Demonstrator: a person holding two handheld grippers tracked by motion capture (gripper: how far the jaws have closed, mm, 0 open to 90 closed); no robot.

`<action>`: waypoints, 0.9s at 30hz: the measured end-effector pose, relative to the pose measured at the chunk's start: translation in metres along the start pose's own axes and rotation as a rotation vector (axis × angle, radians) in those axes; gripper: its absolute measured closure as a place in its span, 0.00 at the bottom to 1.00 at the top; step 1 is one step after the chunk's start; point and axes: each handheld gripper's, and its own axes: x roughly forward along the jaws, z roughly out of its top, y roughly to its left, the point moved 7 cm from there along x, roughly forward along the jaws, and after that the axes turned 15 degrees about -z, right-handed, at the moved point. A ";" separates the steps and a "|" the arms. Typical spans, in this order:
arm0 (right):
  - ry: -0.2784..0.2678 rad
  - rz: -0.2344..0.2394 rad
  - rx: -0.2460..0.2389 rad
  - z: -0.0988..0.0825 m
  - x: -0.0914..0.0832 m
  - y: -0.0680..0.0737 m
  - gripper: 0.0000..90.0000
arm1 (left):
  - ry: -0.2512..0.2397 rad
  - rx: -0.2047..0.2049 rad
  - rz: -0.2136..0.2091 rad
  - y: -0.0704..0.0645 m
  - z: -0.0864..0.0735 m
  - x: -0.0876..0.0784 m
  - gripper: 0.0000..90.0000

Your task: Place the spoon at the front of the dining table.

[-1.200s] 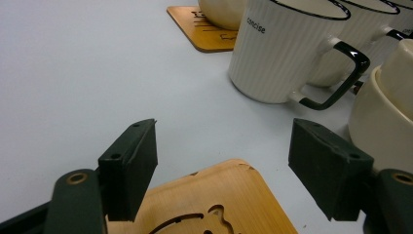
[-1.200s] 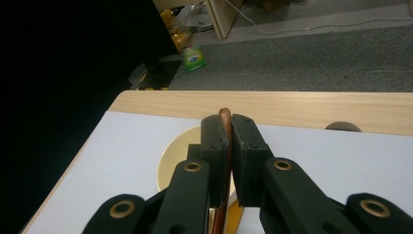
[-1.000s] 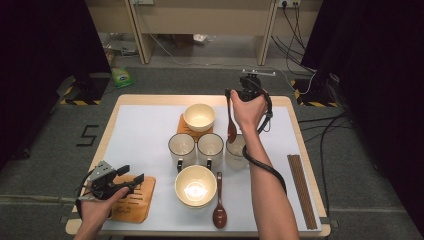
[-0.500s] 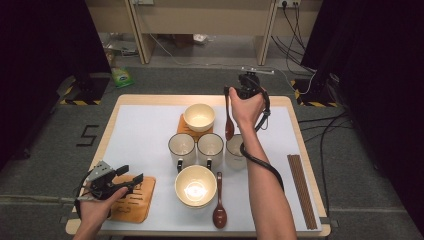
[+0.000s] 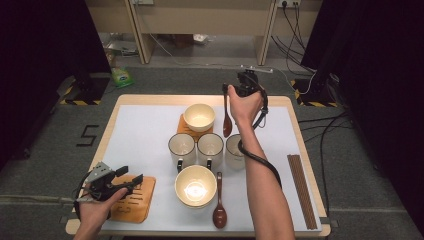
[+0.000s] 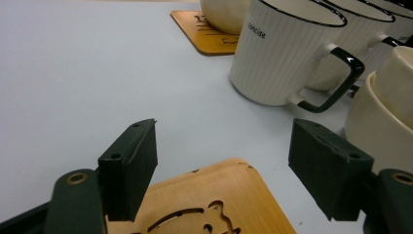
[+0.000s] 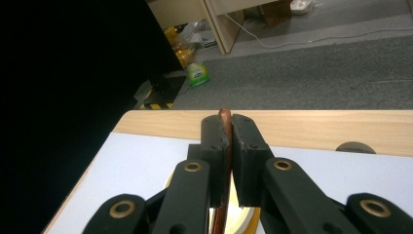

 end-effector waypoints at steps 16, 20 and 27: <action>-0.009 -0.018 0.018 0.005 0.008 -0.005 0.94 | 0.000 0.002 -0.007 0.001 0.001 0.000 0.28; -0.011 -0.019 0.017 0.006 0.010 -0.004 0.94 | 0.003 0.002 -0.005 0.001 0.000 0.000 0.28; -0.015 -0.026 0.020 0.008 0.014 -0.005 0.94 | -0.002 0.004 -0.005 0.001 0.001 -0.001 0.28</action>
